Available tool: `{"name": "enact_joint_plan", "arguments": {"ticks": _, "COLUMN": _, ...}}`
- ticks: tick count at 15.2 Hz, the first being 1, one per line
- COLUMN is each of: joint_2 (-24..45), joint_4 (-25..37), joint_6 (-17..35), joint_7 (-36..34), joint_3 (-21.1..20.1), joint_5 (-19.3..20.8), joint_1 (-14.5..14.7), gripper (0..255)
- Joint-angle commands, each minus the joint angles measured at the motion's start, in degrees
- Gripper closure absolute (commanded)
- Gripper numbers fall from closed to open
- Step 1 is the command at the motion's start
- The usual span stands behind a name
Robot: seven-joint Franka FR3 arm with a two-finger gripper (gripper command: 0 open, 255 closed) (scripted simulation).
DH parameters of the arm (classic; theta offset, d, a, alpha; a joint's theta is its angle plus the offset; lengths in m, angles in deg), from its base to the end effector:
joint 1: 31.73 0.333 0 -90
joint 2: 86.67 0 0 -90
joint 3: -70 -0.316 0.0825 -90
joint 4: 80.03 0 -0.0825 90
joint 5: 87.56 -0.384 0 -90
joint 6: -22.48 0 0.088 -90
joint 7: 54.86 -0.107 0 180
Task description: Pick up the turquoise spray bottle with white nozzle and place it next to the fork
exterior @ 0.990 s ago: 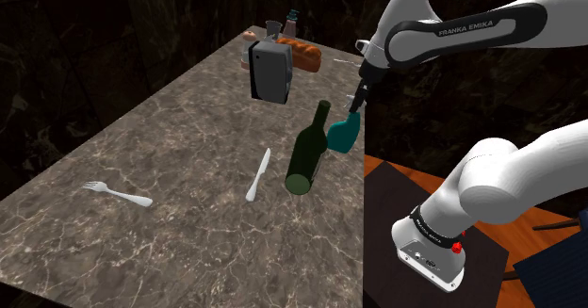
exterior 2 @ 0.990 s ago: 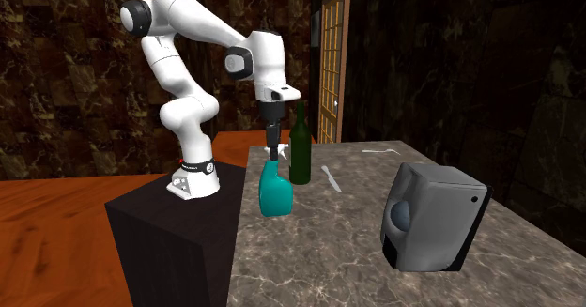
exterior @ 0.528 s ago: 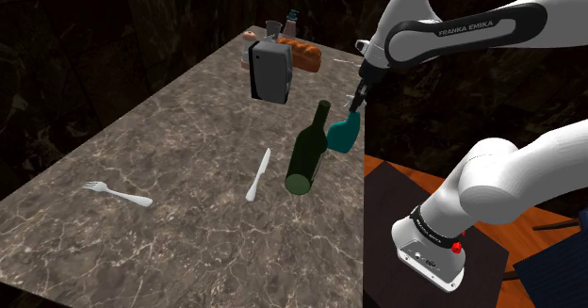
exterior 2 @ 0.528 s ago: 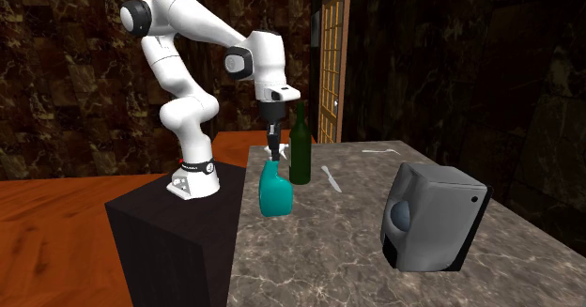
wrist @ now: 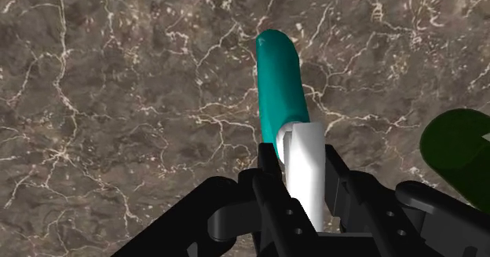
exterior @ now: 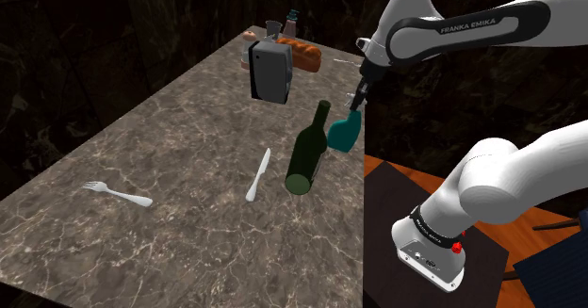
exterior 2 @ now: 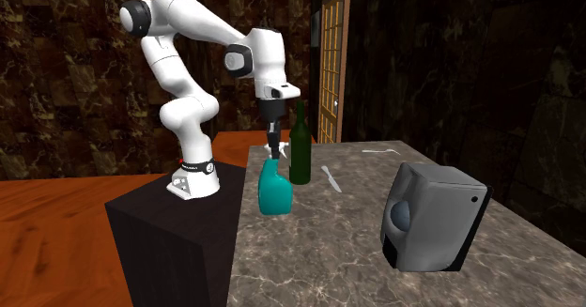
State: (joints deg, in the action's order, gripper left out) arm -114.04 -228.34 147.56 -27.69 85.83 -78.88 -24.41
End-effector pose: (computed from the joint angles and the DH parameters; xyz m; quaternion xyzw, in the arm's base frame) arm 0.3921 -0.0633 0.4173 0.9760 0.2157 0.0293 0.0094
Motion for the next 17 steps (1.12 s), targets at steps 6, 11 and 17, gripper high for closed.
{"name": "enact_joint_plan", "arguments": {"ticks": 6, "joint_2": -2.18, "joint_4": 3.73, "joint_6": -5.91, "joint_7": -0.09, "joint_3": -0.75, "joint_5": -0.28, "joint_1": 0.06, "gripper": 255}}
{"name": "enact_joint_plan", "arguments": {"ticks": 11, "joint_2": -3.26, "joint_4": 6.82, "joint_6": -10.08, "joint_7": -0.09, "joint_3": -1.24, "joint_5": -0.54, "joint_1": 0.15, "gripper": 255}}
{"name": "enact_joint_plan", "arguments": {"ticks": 17, "joint_2": -4.05, "joint_4": 10.87, "joint_6": -14.91, "joint_7": -0.04, "joint_3": -1.77, "joint_5": -0.88, "joint_1": 0.29, "gripper": 255}}
